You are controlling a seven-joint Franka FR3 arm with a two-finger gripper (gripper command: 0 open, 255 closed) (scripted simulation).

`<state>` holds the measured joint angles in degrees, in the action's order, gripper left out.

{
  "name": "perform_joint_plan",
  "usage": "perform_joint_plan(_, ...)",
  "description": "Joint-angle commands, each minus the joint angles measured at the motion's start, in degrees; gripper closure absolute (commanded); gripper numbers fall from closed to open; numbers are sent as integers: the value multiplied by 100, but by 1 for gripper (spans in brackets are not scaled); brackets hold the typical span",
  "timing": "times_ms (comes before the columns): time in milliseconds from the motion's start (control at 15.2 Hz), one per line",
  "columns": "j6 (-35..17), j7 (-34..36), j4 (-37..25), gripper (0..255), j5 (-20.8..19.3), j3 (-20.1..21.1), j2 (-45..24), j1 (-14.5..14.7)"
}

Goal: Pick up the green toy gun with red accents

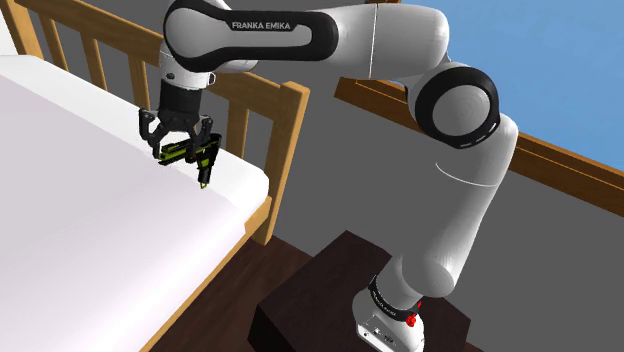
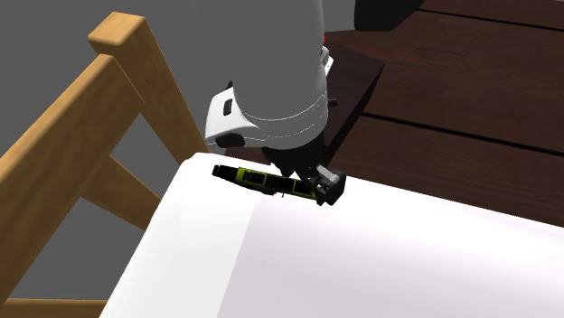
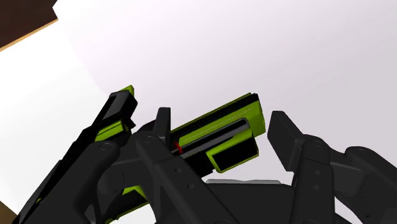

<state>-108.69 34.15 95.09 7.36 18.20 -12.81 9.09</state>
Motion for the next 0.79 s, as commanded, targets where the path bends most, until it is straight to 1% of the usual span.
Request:
perform_joint_plan(0, 151, 17, -141, 255, -3, 0, 11, -2)
perform_joint_plan(594, 831, 123, -824, 255, -24, 7, 16, 7)
perform_joint_plan(726, 842, 125, -836, 255, -25, 7, 16, 8)
